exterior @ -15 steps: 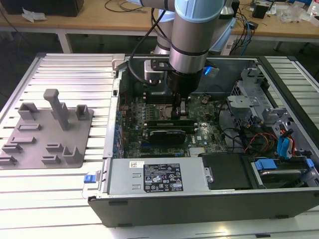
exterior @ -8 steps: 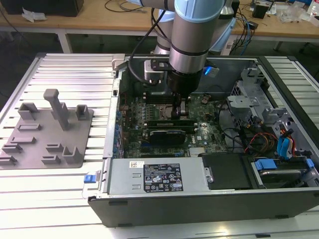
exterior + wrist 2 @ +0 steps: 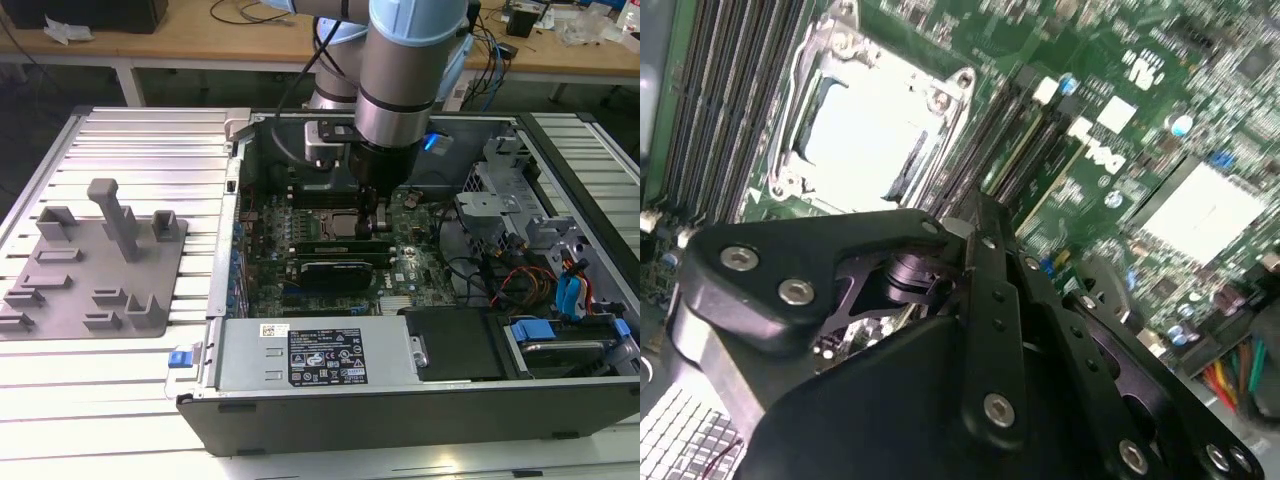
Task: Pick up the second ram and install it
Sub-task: 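Press down the second ram until it locks into place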
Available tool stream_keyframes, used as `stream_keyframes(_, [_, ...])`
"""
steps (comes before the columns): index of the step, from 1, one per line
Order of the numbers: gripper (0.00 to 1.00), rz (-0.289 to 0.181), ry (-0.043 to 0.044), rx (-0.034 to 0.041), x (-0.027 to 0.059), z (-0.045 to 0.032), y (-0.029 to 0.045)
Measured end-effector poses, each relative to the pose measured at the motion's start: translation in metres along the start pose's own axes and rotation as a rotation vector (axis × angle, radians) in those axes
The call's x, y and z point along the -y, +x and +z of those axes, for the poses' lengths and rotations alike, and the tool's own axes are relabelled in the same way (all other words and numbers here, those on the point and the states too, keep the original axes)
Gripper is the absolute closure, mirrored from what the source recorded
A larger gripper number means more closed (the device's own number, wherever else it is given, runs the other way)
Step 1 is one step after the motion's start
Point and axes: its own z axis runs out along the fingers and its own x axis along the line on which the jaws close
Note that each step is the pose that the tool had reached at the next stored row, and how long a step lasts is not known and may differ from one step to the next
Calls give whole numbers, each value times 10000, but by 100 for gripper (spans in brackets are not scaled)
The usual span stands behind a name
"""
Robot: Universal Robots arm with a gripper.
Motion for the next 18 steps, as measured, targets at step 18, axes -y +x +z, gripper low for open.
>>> stream_keyframes(18, [92, -2, -1, -3, 332, 112, 5])
